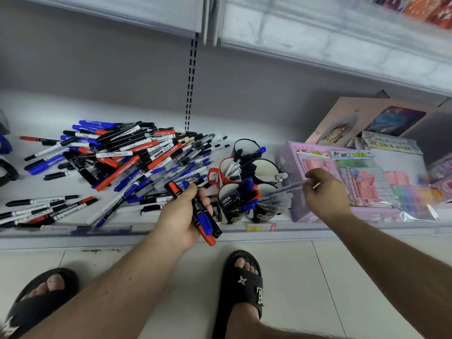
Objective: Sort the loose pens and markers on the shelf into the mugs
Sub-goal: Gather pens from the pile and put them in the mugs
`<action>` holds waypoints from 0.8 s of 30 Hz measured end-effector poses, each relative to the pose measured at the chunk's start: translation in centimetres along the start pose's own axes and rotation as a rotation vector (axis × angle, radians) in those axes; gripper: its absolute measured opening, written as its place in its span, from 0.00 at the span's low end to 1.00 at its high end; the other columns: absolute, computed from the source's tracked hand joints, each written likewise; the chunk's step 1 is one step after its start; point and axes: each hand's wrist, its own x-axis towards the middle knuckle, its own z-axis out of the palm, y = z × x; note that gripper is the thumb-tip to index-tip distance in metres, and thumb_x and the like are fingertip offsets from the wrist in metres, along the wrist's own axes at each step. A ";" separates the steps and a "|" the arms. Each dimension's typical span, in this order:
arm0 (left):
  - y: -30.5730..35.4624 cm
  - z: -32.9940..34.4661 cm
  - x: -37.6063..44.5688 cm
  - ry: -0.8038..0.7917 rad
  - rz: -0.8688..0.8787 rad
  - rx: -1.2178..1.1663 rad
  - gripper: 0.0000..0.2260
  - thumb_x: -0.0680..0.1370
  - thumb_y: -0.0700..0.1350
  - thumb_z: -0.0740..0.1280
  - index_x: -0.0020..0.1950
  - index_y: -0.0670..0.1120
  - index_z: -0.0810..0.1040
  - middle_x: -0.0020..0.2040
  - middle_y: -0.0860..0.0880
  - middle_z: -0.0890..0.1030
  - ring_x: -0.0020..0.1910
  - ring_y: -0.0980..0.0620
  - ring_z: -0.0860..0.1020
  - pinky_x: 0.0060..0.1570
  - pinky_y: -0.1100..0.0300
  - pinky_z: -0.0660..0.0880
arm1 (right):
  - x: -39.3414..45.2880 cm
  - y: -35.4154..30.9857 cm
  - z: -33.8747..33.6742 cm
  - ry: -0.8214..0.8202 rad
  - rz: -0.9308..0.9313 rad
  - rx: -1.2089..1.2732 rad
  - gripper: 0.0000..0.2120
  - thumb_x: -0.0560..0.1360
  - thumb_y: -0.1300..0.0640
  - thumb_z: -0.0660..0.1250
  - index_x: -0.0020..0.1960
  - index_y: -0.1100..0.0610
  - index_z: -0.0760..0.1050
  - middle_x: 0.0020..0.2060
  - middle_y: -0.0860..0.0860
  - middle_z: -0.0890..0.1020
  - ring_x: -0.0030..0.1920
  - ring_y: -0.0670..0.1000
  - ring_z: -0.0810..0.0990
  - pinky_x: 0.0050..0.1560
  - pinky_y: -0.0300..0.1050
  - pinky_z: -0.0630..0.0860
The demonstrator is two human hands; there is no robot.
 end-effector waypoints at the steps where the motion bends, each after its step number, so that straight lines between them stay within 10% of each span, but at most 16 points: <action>1: 0.0 -0.1 0.0 -0.005 -0.001 0.002 0.09 0.82 0.46 0.65 0.48 0.42 0.79 0.38 0.49 0.80 0.30 0.55 0.75 0.38 0.59 0.75 | 0.0 -0.1 0.7 -0.041 -0.006 -0.023 0.07 0.77 0.62 0.64 0.54 0.58 0.77 0.43 0.57 0.83 0.40 0.59 0.80 0.41 0.45 0.75; 19: 1.0 -0.9 -0.3 -0.088 -0.001 -0.015 0.08 0.82 0.40 0.62 0.49 0.41 0.79 0.45 0.46 0.85 0.46 0.49 0.82 0.47 0.51 0.77 | 2.4 -3.3 3.9 -0.357 -0.048 -0.444 0.07 0.76 0.52 0.68 0.51 0.53 0.79 0.46 0.54 0.83 0.42 0.55 0.77 0.42 0.43 0.72; 24: 1.1 -0.5 -1.1 -0.130 0.009 -0.023 0.09 0.83 0.40 0.61 0.48 0.40 0.80 0.41 0.45 0.86 0.44 0.50 0.83 0.55 0.52 0.77 | 0.4 -8.7 2.2 -0.195 0.068 0.133 0.09 0.76 0.47 0.67 0.46 0.51 0.82 0.41 0.48 0.85 0.41 0.51 0.81 0.45 0.43 0.77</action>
